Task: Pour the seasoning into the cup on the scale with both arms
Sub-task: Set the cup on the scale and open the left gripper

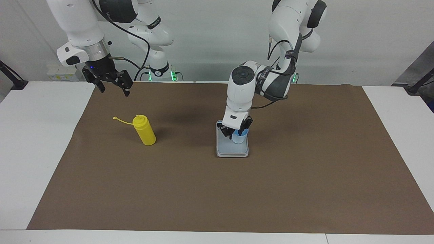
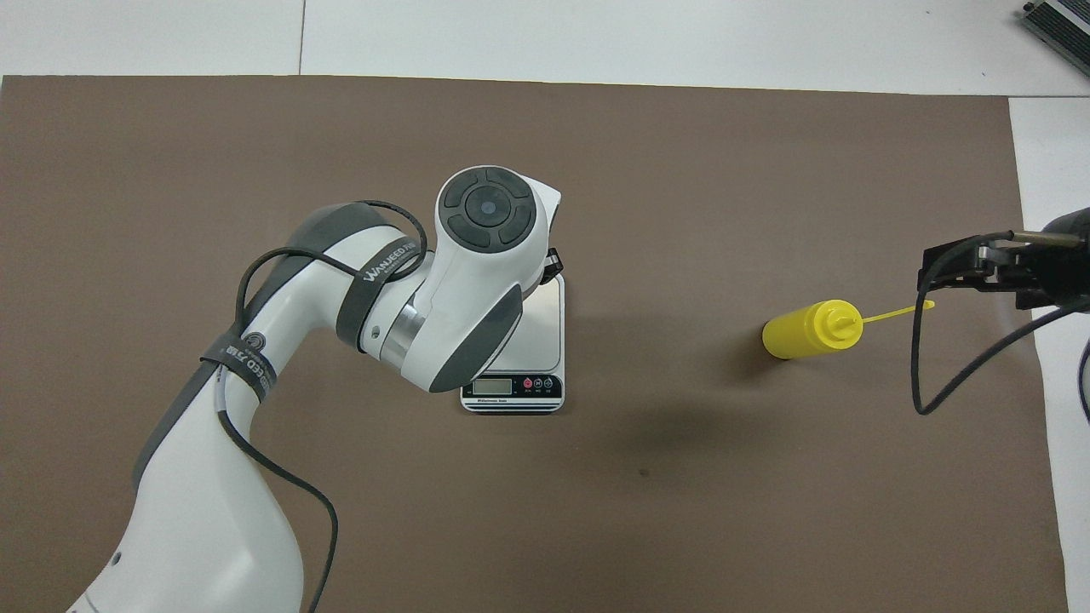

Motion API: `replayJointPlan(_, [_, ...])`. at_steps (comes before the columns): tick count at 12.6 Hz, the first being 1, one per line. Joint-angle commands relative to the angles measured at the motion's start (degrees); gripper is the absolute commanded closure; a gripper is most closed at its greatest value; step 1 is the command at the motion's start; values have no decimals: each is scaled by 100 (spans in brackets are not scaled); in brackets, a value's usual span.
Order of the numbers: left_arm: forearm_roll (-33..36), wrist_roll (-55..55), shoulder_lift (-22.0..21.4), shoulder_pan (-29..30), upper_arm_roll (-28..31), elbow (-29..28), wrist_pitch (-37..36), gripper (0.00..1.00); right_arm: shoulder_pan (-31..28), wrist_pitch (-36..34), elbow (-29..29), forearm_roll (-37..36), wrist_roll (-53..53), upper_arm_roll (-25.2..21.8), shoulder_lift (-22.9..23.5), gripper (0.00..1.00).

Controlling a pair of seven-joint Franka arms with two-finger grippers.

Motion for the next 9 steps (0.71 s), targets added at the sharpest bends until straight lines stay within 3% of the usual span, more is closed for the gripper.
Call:
replayJointPlan(1, [-117, -51, 202, 106, -3, 738, -779, 52, -44, -51, -170, -5, -251, 22, -135, 0])
replayJointPlan(5, [-399, 54, 61, 501, -90, 1397, -1772, 52, -218, 396, -942, 292, -1471, -13, -495, 0])
replayJointPlan(9, [-487, 1447, -229, 1055, -196, 1573, -2783, 53, -702, 1291, -1926, 881, -3052, -48, -925, 0])
